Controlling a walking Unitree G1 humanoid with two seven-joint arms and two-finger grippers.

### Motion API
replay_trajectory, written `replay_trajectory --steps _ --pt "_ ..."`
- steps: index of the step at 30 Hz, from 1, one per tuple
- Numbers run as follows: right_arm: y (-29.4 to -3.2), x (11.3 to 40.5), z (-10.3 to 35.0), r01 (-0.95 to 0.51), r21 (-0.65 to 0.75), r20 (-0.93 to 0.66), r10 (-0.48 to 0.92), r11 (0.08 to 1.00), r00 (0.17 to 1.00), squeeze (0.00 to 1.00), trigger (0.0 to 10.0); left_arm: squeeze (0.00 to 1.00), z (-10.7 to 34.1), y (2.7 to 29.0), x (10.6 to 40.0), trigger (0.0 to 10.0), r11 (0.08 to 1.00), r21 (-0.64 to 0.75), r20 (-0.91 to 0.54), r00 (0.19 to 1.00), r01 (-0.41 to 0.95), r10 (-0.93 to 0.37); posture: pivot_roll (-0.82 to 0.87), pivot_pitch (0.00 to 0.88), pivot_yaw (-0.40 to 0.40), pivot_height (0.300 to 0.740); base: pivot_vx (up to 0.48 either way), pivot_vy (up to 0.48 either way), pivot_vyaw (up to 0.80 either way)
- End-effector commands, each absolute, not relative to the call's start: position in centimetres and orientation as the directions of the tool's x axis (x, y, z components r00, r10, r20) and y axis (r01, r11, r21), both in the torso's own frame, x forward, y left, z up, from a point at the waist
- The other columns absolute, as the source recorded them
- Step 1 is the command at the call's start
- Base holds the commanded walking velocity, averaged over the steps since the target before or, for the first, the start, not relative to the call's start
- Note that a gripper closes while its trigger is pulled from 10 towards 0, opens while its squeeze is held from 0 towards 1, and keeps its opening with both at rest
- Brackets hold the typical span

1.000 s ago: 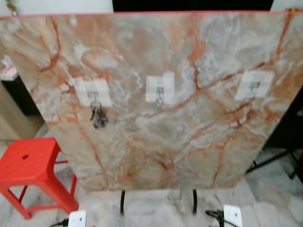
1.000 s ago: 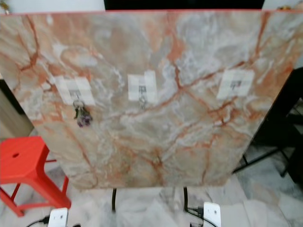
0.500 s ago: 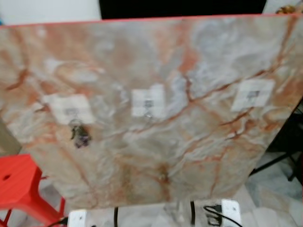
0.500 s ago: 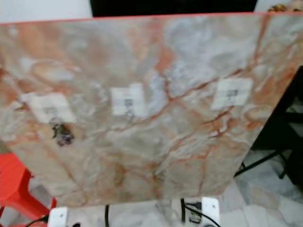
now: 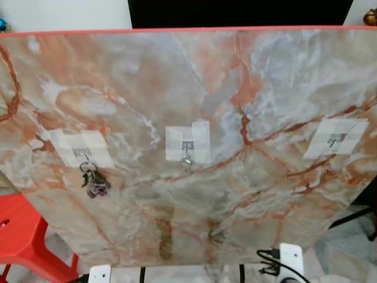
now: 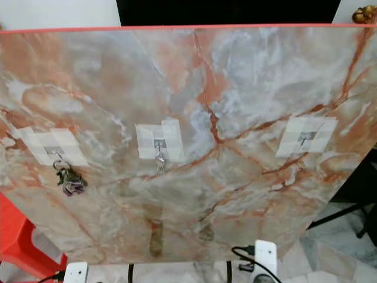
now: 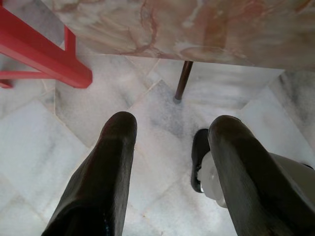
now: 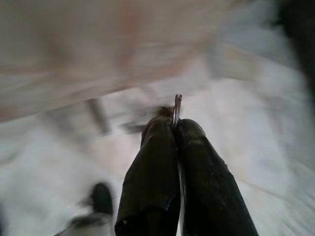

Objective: Hang keys on a hook

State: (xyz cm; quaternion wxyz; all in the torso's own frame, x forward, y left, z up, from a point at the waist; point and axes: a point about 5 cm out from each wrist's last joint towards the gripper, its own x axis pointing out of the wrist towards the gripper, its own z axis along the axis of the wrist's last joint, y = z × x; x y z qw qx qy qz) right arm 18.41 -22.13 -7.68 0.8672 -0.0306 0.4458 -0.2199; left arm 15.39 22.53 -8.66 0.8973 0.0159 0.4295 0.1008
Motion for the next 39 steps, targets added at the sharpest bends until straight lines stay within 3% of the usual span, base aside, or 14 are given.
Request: replay_trajectory --steps 1,6,7,15,21,28,39 --pt "-23.6 19.2 -6.7 0.449 -0.309 -0.698 -0.521 0.838 0.492 0.0 10.0 0.0 -8.8 22.7 14.8 10.0 0.978 0.119 -0.776 0.598 -0.172 0.199 0.07 0.003 -0.027 0.74 0.0 0.0 0.0" --pt "-25.5 23.3 -2.5 0.488 -0.497 -0.364 -0.683 0.718 0.634 0.0 10.0 0.0 -8.8 22.8 14.8 10.0 0.977 0.124 -0.778 0.595 -0.172 0.203 0.06 0.01 -0.024 0.74 0.0 0.0 0.0" --pt "-25.8 24.7 -0.8 0.514 -0.538 -0.226 -0.702 0.668 0.675 0.0 10.0 0.0 -8.8 22.8 14.9 10.0 0.978 0.124 -0.779 0.593 -0.17 0.202 0.06 0.012 -0.024 0.74 0.0 0.0 0.0" --pt "-25.6 27.7 4.2 0.662 -0.49 0.094 -0.721 0.566 0.686 0.0 10.0 0.0 -8.8 22.8 15.1 10.0 0.979 0.124 -0.778 0.596 -0.163 0.198 0.05 0.008 -0.025 0.74 0.0 0.0 0.0" --pt "-24.8 27.6 5.7 0.669 -0.505 0.225 -0.665 0.546 0.713 0.0 10.0 0.0 -8.8 22.7 15.1 10.0 0.979 0.125 -0.777 0.597 -0.163 0.199 0.05 0.006 -0.024 0.74 0.0 0.0 0.0" --pt "-22.7 29.2 9.1 0.645 -0.547 0.42 -0.491 0.533 0.763 0.0 10.0 0.0 -8.8 22.4 15.2 10.0 0.98 0.123 -0.778 0.598 -0.155 0.192 0.04 0.006 -0.02 0.74 0.0 0.0 0.0" --pt "-22.2 29.1 10.6 0.662 -0.565 0.476 -0.46 0.492 0.749 0.0 10.0 0.0 -8.8 22.5 15.3 10.0 0.98 0.121 -0.775 0.601 -0.16 0.193 0.05 0.0 -0.026 0.74 0.0 0.0 0.0"
